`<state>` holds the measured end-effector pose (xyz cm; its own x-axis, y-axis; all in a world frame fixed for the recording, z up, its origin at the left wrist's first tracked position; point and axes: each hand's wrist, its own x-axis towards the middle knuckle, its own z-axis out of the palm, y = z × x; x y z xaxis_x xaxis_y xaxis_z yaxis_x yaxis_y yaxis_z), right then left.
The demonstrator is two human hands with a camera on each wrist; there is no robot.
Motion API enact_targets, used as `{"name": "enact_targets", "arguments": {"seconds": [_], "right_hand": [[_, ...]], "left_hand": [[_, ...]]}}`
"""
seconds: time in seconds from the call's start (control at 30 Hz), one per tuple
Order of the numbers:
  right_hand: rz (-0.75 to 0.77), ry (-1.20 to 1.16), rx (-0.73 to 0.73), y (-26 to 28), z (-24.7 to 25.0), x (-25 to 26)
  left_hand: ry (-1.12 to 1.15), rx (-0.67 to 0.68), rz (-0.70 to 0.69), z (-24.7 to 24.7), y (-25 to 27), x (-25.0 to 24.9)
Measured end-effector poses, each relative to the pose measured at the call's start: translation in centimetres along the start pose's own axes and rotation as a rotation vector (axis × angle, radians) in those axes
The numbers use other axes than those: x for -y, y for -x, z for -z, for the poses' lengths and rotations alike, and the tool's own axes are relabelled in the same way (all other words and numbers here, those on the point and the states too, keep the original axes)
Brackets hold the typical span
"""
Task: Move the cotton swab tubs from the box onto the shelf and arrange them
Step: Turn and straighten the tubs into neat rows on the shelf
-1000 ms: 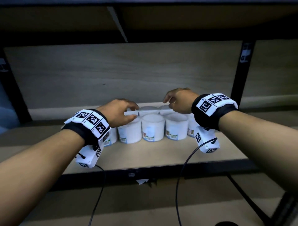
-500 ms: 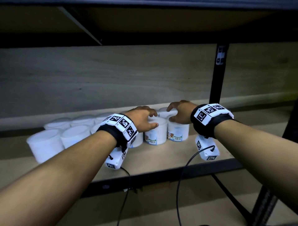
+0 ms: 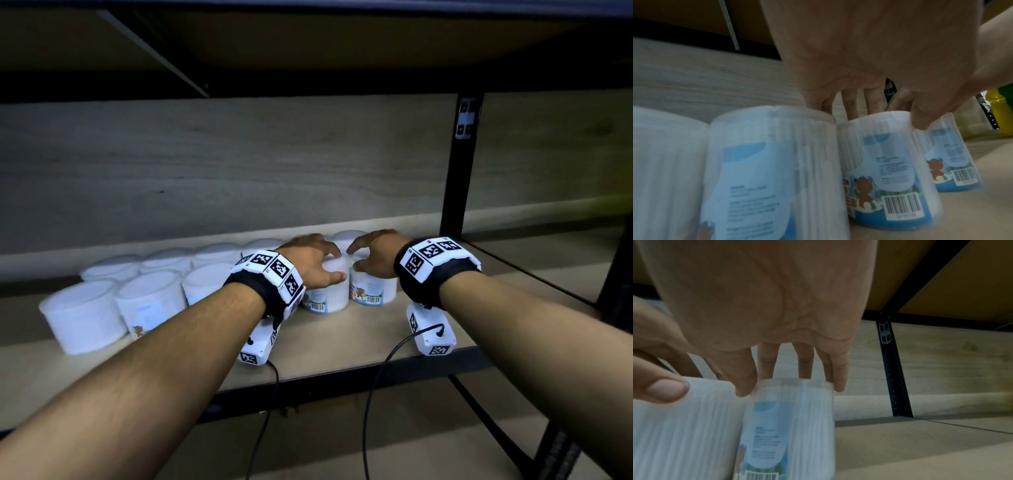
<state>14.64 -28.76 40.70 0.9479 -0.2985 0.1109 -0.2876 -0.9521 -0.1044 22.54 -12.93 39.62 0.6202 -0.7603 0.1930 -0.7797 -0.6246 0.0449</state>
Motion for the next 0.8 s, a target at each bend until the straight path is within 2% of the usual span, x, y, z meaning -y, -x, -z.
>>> {"name": "enact_targets", "arguments": {"seconds": [0.8], "right_hand": [[0.111,0.015,0.015,6.6,1.6,-0.8]], "left_hand": [[0.047,-0.032,-0.073,1.3,4.8,-2.9]]}}
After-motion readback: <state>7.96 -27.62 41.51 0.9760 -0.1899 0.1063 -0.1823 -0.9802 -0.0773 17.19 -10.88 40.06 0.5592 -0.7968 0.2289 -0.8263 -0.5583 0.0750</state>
